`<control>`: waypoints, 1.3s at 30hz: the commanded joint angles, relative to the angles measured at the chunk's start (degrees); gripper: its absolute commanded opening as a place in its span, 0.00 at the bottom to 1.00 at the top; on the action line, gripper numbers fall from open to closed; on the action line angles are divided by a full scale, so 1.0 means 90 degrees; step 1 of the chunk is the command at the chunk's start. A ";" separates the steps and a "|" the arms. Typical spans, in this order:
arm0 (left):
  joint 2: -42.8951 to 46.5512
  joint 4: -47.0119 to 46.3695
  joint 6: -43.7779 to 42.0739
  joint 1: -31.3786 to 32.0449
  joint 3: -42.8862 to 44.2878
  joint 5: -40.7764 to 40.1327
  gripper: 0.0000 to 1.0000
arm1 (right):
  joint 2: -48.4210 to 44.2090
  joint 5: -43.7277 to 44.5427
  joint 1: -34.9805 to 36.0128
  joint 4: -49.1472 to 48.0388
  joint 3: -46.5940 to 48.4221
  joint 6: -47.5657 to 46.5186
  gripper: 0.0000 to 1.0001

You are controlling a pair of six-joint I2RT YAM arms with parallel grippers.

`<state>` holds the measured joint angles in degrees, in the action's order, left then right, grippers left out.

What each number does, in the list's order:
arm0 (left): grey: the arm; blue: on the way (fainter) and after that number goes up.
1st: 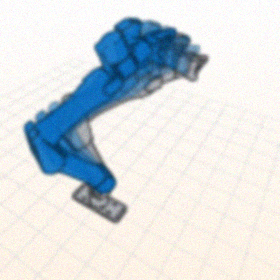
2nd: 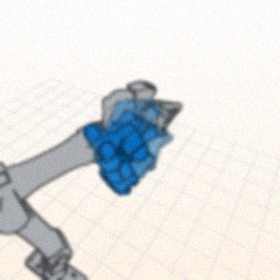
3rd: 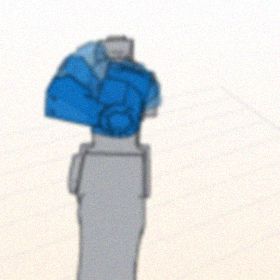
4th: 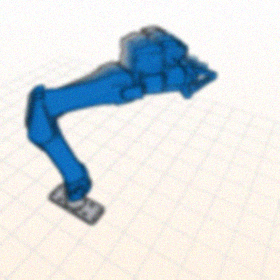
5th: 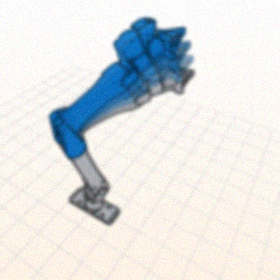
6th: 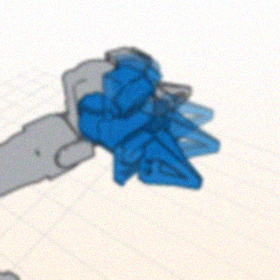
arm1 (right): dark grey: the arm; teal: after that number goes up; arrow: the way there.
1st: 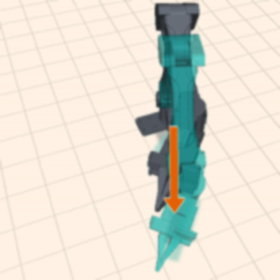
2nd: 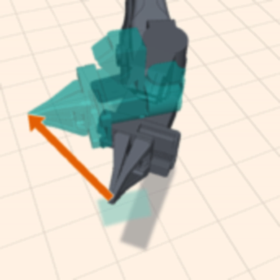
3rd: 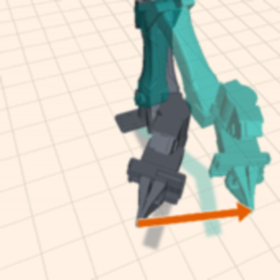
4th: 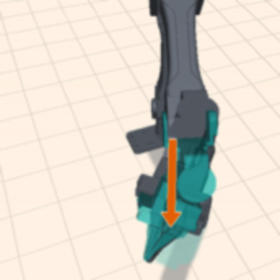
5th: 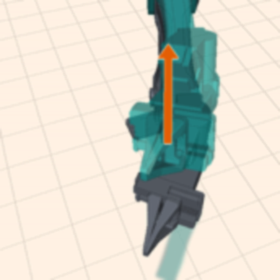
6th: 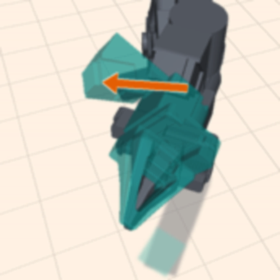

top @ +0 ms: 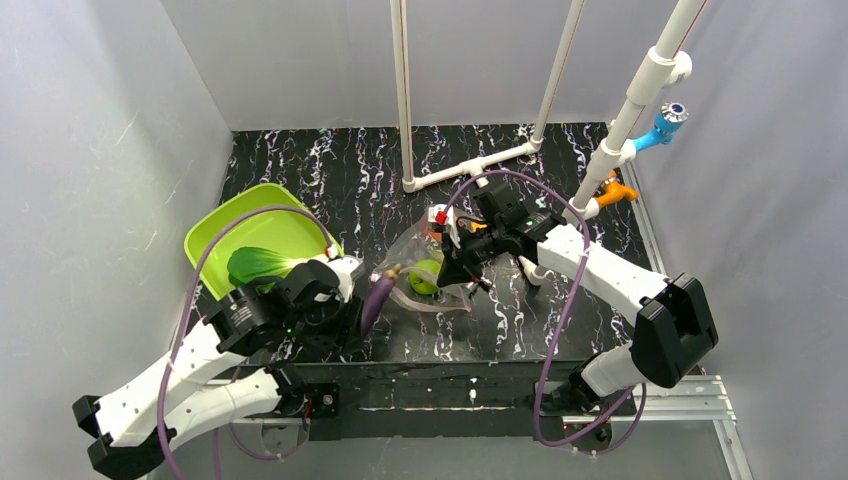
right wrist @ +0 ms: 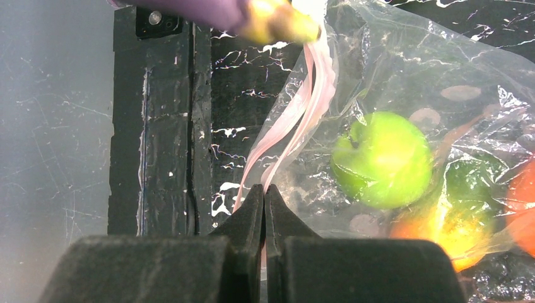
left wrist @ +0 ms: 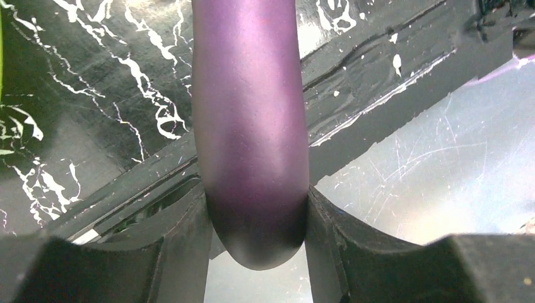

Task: Open the zip-top bag and remove the fake food
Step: Place the fake vegetable in the bin.

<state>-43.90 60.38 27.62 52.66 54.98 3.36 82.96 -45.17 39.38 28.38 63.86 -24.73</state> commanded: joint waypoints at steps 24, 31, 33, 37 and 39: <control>0.0457 -0.1910 0.0935 -0.2600 -0.0735 -0.2420 0.00 | -0.0179 -0.0381 -0.0078 -0.0043 -0.0059 -0.0246 0.01; -0.0395 -0.2245 0.1130 -0.3820 -0.0846 -0.1648 0.00 | -0.0358 -0.0336 -0.0156 -0.0086 -0.0111 -0.0270 0.01; -0.0524 -0.2312 0.1253 -0.4055 -0.0802 -0.1707 0.00 | -0.0363 -0.0342 -0.0174 -0.0077 -0.0108 -0.0277 0.01; -0.0809 -0.2271 0.1681 -0.4268 -0.0673 -0.2262 0.00 | -0.0365 -0.0318 -0.0246 -0.0072 -0.0122 -0.0310 0.01; -0.0998 -0.2322 0.1890 -0.4402 -0.0670 -0.2378 0.03 | -0.0378 -0.0319 -0.0280 -0.0060 -0.0122 -0.0332 0.01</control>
<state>-50.96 40.29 40.21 14.94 47.51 -14.11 81.30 -46.74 37.69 28.51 62.87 -26.52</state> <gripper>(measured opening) 0.454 0.027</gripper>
